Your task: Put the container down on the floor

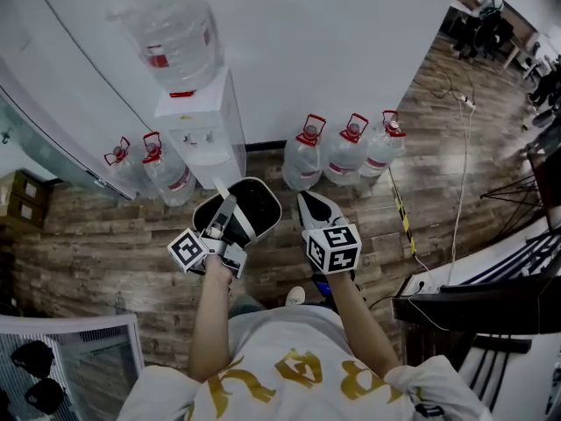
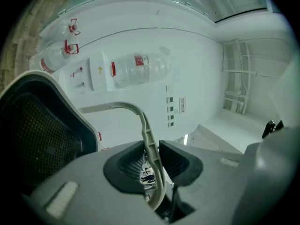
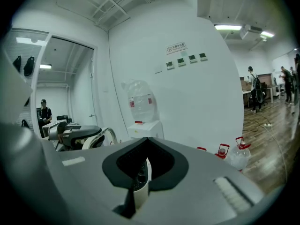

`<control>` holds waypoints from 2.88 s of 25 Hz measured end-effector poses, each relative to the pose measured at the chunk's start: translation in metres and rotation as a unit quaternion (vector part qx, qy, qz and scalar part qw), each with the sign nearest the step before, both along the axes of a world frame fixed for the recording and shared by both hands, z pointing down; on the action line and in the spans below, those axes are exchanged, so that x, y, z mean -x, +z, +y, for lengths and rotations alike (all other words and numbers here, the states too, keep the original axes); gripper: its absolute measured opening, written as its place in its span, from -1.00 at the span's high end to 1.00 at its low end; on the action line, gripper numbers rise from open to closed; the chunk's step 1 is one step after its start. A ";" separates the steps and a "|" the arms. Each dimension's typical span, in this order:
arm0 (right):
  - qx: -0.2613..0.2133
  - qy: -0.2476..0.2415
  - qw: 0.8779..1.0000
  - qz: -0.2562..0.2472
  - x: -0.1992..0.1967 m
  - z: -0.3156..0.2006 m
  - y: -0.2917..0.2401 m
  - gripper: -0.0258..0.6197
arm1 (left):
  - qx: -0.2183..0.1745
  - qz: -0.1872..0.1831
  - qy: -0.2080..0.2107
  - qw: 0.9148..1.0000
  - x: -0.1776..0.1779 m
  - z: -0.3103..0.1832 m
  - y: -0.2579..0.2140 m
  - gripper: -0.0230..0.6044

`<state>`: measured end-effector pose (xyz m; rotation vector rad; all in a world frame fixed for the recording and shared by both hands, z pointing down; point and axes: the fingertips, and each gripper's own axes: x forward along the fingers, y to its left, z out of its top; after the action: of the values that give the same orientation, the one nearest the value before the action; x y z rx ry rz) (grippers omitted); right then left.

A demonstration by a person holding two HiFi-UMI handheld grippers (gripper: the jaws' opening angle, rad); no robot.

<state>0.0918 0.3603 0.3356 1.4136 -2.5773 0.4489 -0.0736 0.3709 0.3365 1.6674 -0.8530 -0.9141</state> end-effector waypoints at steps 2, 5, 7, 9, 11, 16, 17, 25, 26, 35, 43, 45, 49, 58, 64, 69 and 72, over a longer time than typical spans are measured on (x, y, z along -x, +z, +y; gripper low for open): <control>-0.003 0.000 1.000 0.000 -0.006 -0.009 -0.002 0.85 | -0.005 -0.006 0.003 1.000 -0.006 -0.011 -0.003 0.62; -0.004 0.003 1.000 -0.001 -0.015 -0.024 -0.004 0.85 | -0.009 -0.009 0.006 1.000 -0.014 -0.029 -0.006 0.62; -0.003 0.007 1.000 -0.003 -0.020 -0.036 -0.002 0.85 | -0.012 -0.006 0.007 1.000 -0.017 -0.042 -0.008 0.62; 0.001 0.011 1.000 -0.004 -0.024 -0.049 0.002 0.85 | -0.012 -0.003 0.008 1.000 -0.020 -0.057 -0.006 0.62; 0.004 0.012 1.000 -0.002 -0.027 -0.065 0.007 0.85 | -0.010 0.000 0.009 1.000 -0.022 -0.076 0.000 0.62; 0.010 0.022 1.000 0.004 -0.032 -0.119 0.019 0.85 | -0.013 0.020 0.028 0.999 -0.035 -0.136 0.010 0.61; 0.012 0.022 1.000 0.005 -0.032 -0.131 0.023 0.85 | -0.011 0.023 0.033 0.999 -0.037 -0.149 0.015 0.61; 0.021 0.028 0.999 0.015 -0.023 -0.246 0.038 0.85 | 0.021 0.013 0.060 0.998 -0.040 -0.271 0.047 0.63; 0.024 0.034 0.999 0.015 -0.021 -0.263 0.041 0.85 | 0.023 0.016 0.063 0.998 -0.039 -0.287 0.049 0.64; 0.042 0.068 0.996 0.036 -0.013 -0.352 0.064 0.85 | 0.036 -0.006 0.099 0.994 -0.040 -0.385 0.073 0.67; 0.046 0.081 0.995 0.031 -0.013 -0.380 0.062 0.85 | 0.031 0.034 0.109 0.993 -0.045 -0.424 0.058 0.67; 0.045 0.077 0.996 0.030 -0.009 -0.387 0.061 0.85 | 0.032 0.040 0.106 0.993 -0.044 -0.428 0.057 0.67; 0.044 0.067 0.996 0.026 -0.004 -0.399 0.063 0.85 | 0.032 0.039 0.106 0.993 -0.045 -0.432 0.059 0.67; 0.057 0.057 0.996 0.023 -0.005 -0.413 0.081 0.85 | 0.052 0.033 0.105 0.993 -0.053 -0.438 0.077 0.67; 0.074 0.055 0.995 0.026 -0.014 -0.422 0.100 0.85 | 0.068 0.033 0.102 0.992 -0.055 -0.447 0.100 0.68; 0.091 0.046 0.994 0.031 -0.013 -0.434 0.120 0.85 | 0.077 0.038 0.096 0.992 -0.054 -0.456 0.119 0.68; 0.100 0.038 0.994 0.032 -0.011 -0.442 0.130 0.85 | 0.087 0.032 0.095 0.991 -0.052 -0.463 0.134 0.68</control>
<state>0.1029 -0.0818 0.4661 1.4332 -2.3596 0.6416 -0.0213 -0.0917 0.4702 1.5302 -0.6971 -0.7371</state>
